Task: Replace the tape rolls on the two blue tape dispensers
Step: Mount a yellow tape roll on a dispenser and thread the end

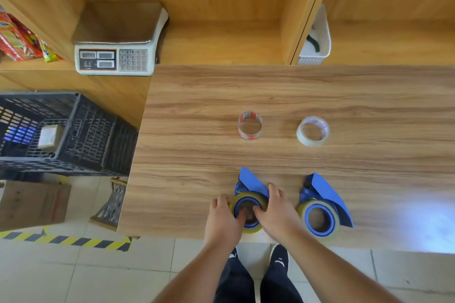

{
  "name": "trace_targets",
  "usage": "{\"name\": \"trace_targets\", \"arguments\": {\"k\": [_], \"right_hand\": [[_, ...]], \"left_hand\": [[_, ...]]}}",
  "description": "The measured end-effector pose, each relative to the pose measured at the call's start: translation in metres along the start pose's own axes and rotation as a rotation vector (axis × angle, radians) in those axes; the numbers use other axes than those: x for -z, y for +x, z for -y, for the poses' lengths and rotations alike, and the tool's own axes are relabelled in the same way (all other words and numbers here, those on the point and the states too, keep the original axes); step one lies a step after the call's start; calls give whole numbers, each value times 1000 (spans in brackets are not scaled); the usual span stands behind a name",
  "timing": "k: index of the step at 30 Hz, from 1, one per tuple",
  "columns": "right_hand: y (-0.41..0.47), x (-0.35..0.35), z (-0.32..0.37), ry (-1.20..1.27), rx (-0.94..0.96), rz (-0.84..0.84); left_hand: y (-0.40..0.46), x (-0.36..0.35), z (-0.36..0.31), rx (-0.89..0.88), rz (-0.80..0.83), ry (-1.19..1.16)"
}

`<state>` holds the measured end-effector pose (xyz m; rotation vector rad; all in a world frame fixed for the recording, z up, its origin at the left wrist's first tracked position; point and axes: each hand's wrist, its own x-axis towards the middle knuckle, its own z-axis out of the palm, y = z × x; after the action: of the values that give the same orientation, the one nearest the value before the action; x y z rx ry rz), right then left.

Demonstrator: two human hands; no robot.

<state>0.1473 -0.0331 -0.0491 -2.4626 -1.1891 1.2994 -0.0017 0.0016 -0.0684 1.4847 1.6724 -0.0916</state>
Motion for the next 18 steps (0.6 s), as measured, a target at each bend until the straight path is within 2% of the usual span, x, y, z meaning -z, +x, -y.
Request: {"name": "trace_targets", "arguments": {"k": [10, 18], "right_hand": [[-1, -8, 6, -20, -36, -4], [-8, 11, 10, 201, -117, 49]], "left_hand": [[10, 6, -6, 21, 53, 9], [-7, 23, -17, -38, 51, 7]]}}
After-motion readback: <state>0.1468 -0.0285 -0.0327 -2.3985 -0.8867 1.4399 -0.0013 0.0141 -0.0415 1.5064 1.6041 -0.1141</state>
